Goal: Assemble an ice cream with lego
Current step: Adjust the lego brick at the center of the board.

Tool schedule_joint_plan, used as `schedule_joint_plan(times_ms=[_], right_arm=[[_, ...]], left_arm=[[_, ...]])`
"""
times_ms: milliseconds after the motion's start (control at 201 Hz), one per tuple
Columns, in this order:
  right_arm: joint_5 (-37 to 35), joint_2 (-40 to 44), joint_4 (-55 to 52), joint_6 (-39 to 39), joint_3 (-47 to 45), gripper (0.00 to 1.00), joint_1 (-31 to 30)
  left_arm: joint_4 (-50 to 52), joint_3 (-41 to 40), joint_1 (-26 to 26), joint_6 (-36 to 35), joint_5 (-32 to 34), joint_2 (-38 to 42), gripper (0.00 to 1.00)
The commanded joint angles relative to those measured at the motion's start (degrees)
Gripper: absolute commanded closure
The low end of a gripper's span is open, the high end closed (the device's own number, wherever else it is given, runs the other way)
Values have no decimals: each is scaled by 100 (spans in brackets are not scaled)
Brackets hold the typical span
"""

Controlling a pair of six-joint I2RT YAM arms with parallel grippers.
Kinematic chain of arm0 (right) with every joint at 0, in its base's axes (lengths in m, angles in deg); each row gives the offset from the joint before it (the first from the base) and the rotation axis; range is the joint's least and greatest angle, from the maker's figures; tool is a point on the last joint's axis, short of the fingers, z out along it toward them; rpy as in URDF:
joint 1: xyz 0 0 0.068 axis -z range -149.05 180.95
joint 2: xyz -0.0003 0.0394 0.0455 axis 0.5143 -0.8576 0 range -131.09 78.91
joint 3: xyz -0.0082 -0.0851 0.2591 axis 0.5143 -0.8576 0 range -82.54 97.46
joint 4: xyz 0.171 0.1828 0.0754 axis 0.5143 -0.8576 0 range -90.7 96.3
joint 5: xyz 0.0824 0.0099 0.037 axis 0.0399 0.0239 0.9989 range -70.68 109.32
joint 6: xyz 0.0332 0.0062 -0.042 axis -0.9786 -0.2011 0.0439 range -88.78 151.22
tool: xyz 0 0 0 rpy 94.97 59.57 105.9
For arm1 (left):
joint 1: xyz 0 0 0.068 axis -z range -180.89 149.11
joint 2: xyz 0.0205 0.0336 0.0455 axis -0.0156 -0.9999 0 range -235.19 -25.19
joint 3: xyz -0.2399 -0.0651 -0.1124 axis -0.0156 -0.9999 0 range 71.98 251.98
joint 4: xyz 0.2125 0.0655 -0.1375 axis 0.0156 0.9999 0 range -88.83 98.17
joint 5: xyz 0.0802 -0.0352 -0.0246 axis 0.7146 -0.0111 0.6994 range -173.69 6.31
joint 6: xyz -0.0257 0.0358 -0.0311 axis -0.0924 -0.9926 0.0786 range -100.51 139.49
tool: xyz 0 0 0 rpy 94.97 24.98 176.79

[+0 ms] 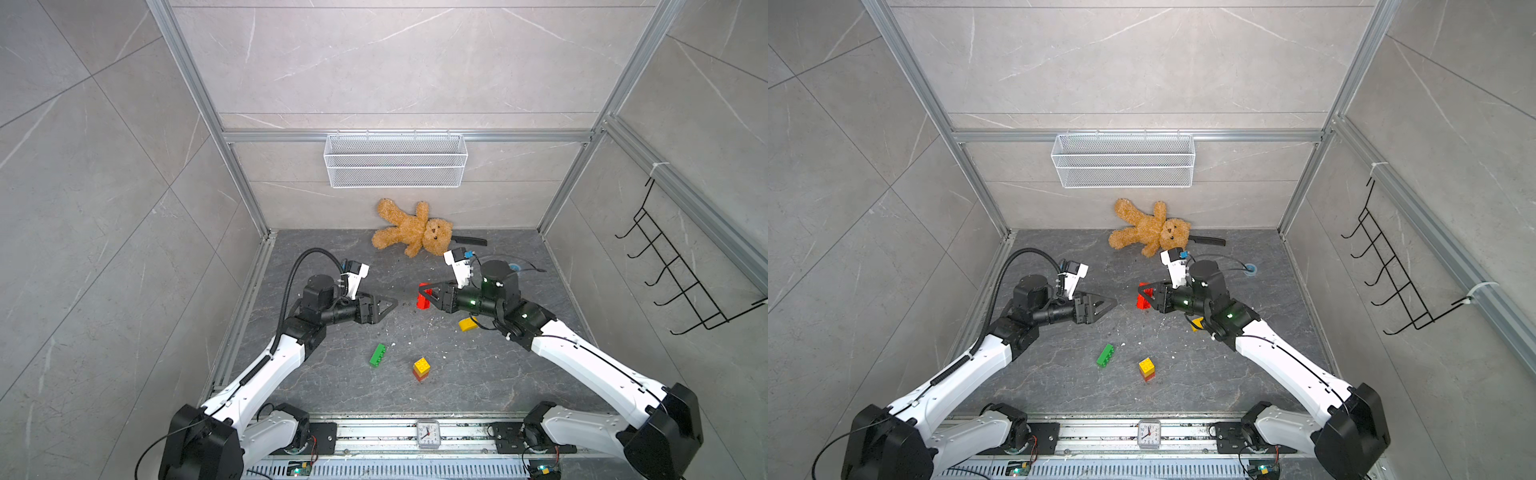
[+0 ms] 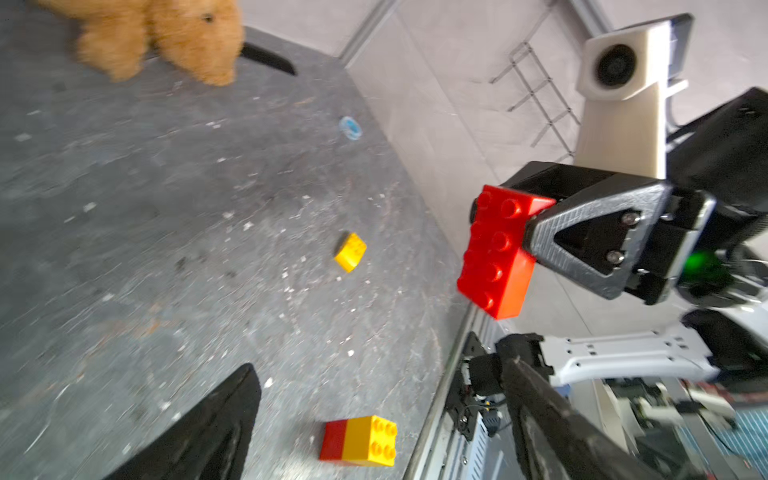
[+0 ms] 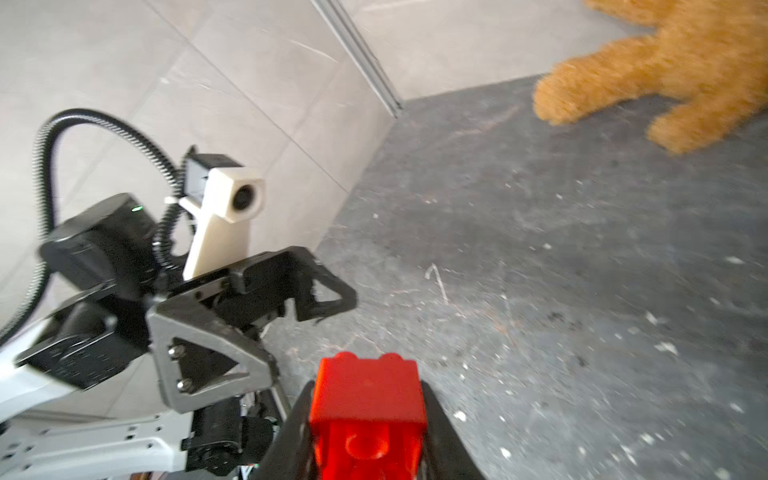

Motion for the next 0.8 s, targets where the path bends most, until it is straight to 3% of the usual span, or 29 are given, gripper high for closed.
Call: schedule_joint_plan(times_ms=[0, 184, 433, 687, 792], right_arm=[[716, -10, 1865, -667, -375, 71, -17], [895, 37, 2594, -835, -705, 70, -21], [1241, -49, 3937, -1419, -1041, 69, -19], [1439, -72, 3967, -1499, -1021, 68, -34], [1427, -109, 4033, -1527, -1052, 68, -51]], left_arm=[[-1146, 513, 384, -218, -1028, -203, 7], [-1172, 705, 529, -402, -1102, -305, 10], [-1294, 993, 565, -275, -1570, -649, 23], [-854, 1196, 579, -522, -1659, -551, 33], [-839, 1250, 591, -500, -1639, -547, 44]])
